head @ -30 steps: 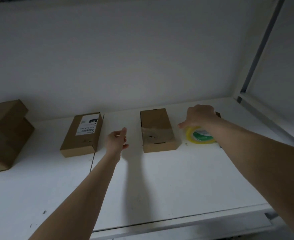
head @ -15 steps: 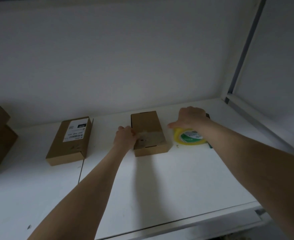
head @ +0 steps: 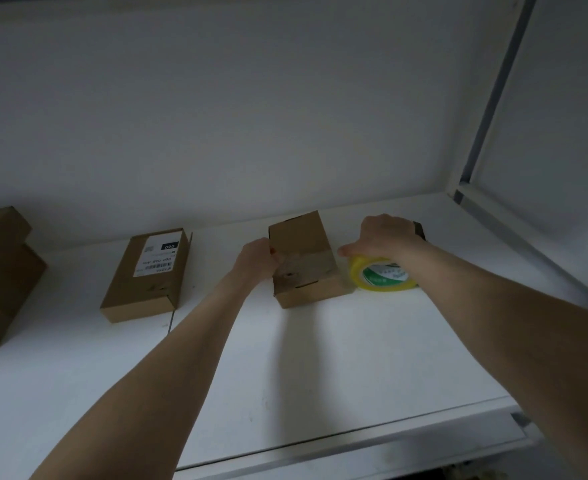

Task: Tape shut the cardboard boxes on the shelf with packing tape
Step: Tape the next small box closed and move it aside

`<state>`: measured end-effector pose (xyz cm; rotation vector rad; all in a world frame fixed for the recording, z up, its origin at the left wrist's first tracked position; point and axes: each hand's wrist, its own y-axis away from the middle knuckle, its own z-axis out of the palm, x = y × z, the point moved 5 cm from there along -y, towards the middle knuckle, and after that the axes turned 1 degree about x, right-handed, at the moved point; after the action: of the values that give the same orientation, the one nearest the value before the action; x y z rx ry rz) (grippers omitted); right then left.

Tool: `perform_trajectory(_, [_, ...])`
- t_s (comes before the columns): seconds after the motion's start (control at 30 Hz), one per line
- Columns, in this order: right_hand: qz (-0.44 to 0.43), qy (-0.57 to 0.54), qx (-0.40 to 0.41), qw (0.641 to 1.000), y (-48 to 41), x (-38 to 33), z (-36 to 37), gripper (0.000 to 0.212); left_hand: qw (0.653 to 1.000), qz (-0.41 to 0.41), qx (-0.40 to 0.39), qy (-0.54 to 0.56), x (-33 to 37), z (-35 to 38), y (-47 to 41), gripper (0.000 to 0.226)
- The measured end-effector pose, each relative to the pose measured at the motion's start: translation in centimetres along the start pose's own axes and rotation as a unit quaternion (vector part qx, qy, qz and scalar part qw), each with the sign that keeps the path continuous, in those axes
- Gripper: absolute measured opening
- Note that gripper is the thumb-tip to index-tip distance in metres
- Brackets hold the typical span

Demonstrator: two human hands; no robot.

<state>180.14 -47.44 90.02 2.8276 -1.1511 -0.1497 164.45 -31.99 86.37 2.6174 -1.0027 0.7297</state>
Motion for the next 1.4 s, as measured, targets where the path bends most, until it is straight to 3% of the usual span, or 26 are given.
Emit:
perform_trajectory(0.1, [-0.009, -0.010, -0.003, 1.000, 0.0, -0.5, 0.3, 0.060, 0.990, -0.041, -0.019, 0.136, 0.6, -0.1, 0.7, 0.018])
perform_trajectory(0.23, [-0.009, -0.027, -0.005, 1.000, 0.4, -0.6, 0.2, 0.070, 0.970, -0.075, -0.069, 0.220, 0.3, -0.4, 1.5, 0.011])
perform_trajectory(0.37, [-0.012, -0.009, -0.020, 1.000, 0.9, -0.8, 0.3, 0.071, 0.976, -0.069, -0.071, 0.194, 0.1, -0.4, 2.2, 0.016])
perform_trajectory(0.53, [-0.007, -0.021, -0.031, 0.999, 1.4, -0.3, 0.6, 0.069, 0.979, -0.083, 0.007, 0.187, -0.3, -0.2, 2.4, 0.027])
perform_trajectory(0.63, [0.006, -0.034, -0.040, 0.999, 1.8, 0.1, 0.6, 0.067, 0.969, -0.100, 0.018, 0.226, -1.1, -0.2, 2.4, 0.018])
perform_trajectory(0.77, [0.014, -0.052, -0.056, 0.997, 2.1, 0.3, 0.7, 0.071, 0.968, -0.097, 0.041, 0.227, -2.0, 0.2, 2.2, 0.035])
perform_trajectory(0.9, [0.019, -0.037, -0.073, 0.996, 2.5, 0.2, 0.8, 0.066, 0.988, -0.074, 0.081, 0.111, -1.4, -0.3, 2.4, 0.005])
perform_trajectory(1.03, [0.009, -0.020, -0.074, 0.997, 2.2, -0.5, 1.2, 0.069, 0.993, -0.063, 0.094, -0.016, -1.5, -0.1, 2.8, 0.018])
perform_trajectory(1.2, [0.002, 0.014, -0.064, 0.998, 2.1, -1.3, 1.5, 0.062, 0.984, -0.077, 0.109, -0.115, -2.0, 0.6, 3.3, 0.017])
perform_trajectory(1.27, [0.003, 0.021, -0.060, 0.998, 2.2, -1.5, 1.5, 0.061, 0.984, -0.088, 0.097, -0.119, -2.9, 0.9, 3.3, 0.020])
perform_trajectory(1.33, [0.003, 0.018, -0.060, 0.998, 2.2, -1.6, 1.6, 0.060, 0.990, -0.108, 0.079, -0.050, -4.3, 1.2, 3.4, 0.025])
perform_trajectory(1.4, [0.002, 0.016, -0.056, 0.998, 2.1, -1.5, 1.6, 0.059, 0.988, -0.104, 0.108, -0.038, -5.0, 0.9, 3.8, 0.033])
